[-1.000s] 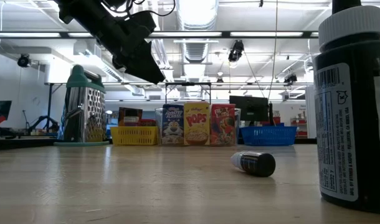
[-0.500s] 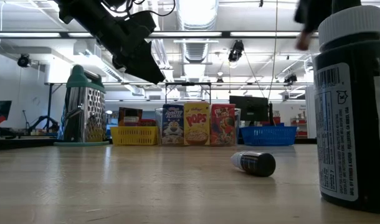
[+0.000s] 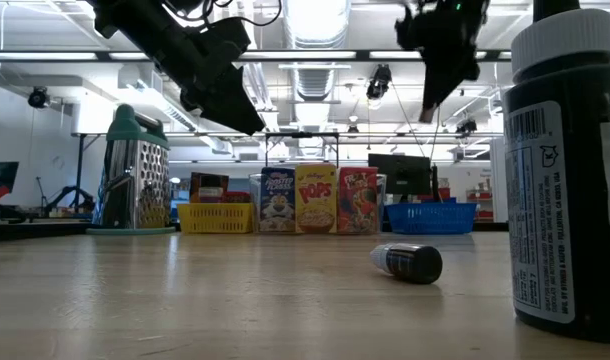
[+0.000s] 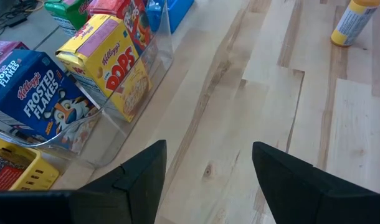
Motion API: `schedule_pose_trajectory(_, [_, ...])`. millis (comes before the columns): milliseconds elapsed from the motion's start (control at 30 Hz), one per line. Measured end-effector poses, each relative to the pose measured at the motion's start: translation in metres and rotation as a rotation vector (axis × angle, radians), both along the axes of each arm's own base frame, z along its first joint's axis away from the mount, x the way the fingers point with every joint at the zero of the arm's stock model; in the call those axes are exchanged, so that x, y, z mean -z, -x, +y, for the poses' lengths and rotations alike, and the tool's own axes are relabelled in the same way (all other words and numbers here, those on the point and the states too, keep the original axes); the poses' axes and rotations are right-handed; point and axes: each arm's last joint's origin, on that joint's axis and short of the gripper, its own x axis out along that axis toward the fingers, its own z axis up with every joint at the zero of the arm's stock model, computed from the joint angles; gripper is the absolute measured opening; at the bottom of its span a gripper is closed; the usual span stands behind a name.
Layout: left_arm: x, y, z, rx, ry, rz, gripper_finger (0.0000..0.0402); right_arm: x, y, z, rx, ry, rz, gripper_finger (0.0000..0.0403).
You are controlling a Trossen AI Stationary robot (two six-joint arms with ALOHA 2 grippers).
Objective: Pick & Place Kitchen Items
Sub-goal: Put the right orange bottle into the blue bin
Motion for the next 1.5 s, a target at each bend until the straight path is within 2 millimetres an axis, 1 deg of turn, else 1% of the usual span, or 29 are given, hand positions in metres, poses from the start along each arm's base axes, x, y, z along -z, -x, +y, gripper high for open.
schedule_pose_trajectory(100, [0.000, 0.000, 0.000, 0.000, 0.000, 0.000, 0.0243, 0.006, 0.003, -0.028, 0.044, -0.024, 0.026, 0.0066])
schedule_pose_trajectory(300, [0.000, 0.000, 0.000, 0.000, 0.000, 0.000, 0.0243, 0.020, 0.006, -0.073, 0.115, -0.018, 0.077, 0.0071])
schedule_pose_trajectory(533, [0.000, 0.000, 0.000, 0.000, 0.000, 0.000, 0.0243, 0.045, 0.001, -0.113, 0.130, -0.047, 0.109, 0.0068])
schedule_pose_trajectory(700, [0.000, 0.000, 0.000, 0.000, 0.000, 0.000, 0.0243, 0.064, 0.003, -0.137, 0.144, -0.064, 0.159, 0.0074])
schedule_pose_trajectory(933, [0.000, 0.000, 0.000, 0.000, 0.000, -0.001, 0.0243, 0.084, 0.005, -0.160, 0.144, -0.075, 0.201, 0.0068])
schedule_pose_trajectory(1100, [0.000, 0.000, 0.000, 0.000, 0.000, 0.000, 0.0243, 0.092, 0.004, -0.172, 0.141, -0.064, 0.184, 0.0074])
schedule_pose_trajectory(1267, [0.000, 0.000, 0.000, 0.000, 0.000, 0.000, 0.0243, 0.098, 0.004, -0.179, 0.131, -0.092, 0.157, 0.0067])
schedule_pose_trajectory(1500, [0.000, 0.000, 0.000, 0.000, 0.000, 0.000, 0.0243, 0.109, 0.000, -0.183, 0.123, -0.100, 0.172, 0.0073])
